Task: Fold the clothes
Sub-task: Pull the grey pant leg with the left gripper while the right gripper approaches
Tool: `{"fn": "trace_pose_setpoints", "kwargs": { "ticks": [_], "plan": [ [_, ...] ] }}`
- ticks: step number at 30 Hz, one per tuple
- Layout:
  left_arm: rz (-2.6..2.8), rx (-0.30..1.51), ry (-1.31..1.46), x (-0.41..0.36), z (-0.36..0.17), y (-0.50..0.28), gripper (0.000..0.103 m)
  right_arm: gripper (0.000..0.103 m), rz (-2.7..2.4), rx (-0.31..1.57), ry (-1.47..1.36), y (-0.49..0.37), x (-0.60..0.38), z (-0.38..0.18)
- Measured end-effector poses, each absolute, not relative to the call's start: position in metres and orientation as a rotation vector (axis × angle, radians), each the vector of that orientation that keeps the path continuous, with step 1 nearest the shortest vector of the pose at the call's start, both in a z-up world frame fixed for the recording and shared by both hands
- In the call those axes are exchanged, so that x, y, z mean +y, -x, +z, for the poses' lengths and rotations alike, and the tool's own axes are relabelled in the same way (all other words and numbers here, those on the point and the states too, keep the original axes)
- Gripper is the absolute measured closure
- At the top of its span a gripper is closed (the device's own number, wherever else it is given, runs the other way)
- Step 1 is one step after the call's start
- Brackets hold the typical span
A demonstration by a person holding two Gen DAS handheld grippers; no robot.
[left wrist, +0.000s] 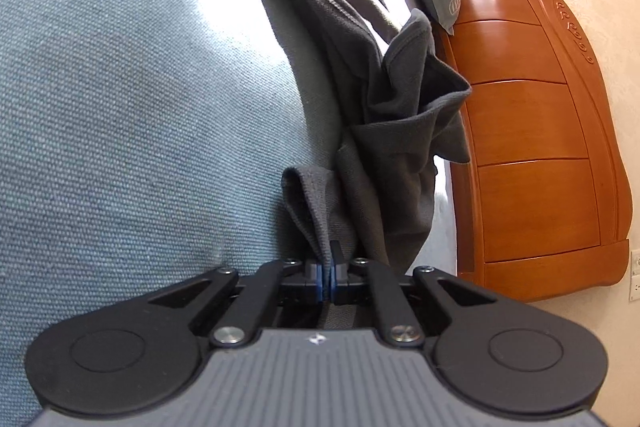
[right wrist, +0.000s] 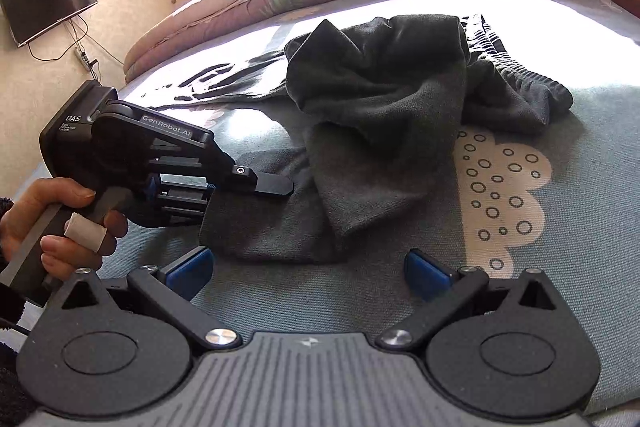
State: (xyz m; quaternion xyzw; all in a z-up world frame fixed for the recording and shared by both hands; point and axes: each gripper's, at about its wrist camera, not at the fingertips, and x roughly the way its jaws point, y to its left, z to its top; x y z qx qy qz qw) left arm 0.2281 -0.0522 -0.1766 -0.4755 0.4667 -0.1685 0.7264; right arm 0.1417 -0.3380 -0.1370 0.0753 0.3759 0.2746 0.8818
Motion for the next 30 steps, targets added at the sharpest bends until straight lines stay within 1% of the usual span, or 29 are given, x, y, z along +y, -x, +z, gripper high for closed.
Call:
{"fn": "trace_pose_setpoints", "kwargs": {
  "ticks": [11,14,15,19,30],
  "plan": [
    [-0.347,1.013,0.965,-0.06,-0.166,-0.222,0.094,0.0,0.564,0.739,-0.113,-0.134,-0.334,-0.141],
    [-0.324,1.012,0.944,-0.061,-0.158,-0.221,0.094,0.0,0.561,0.735,-0.099,-0.134,-0.333,-0.142],
    [-0.316,1.012,0.936,-0.062,-0.155,-0.22,0.096,0.0,0.559,0.736,-0.093,-0.134,-0.332,-0.142],
    [-0.294,0.984,0.892,-0.048,-0.139,-0.211,0.101,0.0,0.55,0.74,-0.066,-0.133,-0.328,-0.141],
    [-0.212,0.897,0.793,0.001,-0.089,-0.179,0.101,0.0,0.523,0.779,-0.091,-0.131,-0.326,-0.132]
  ]
}}
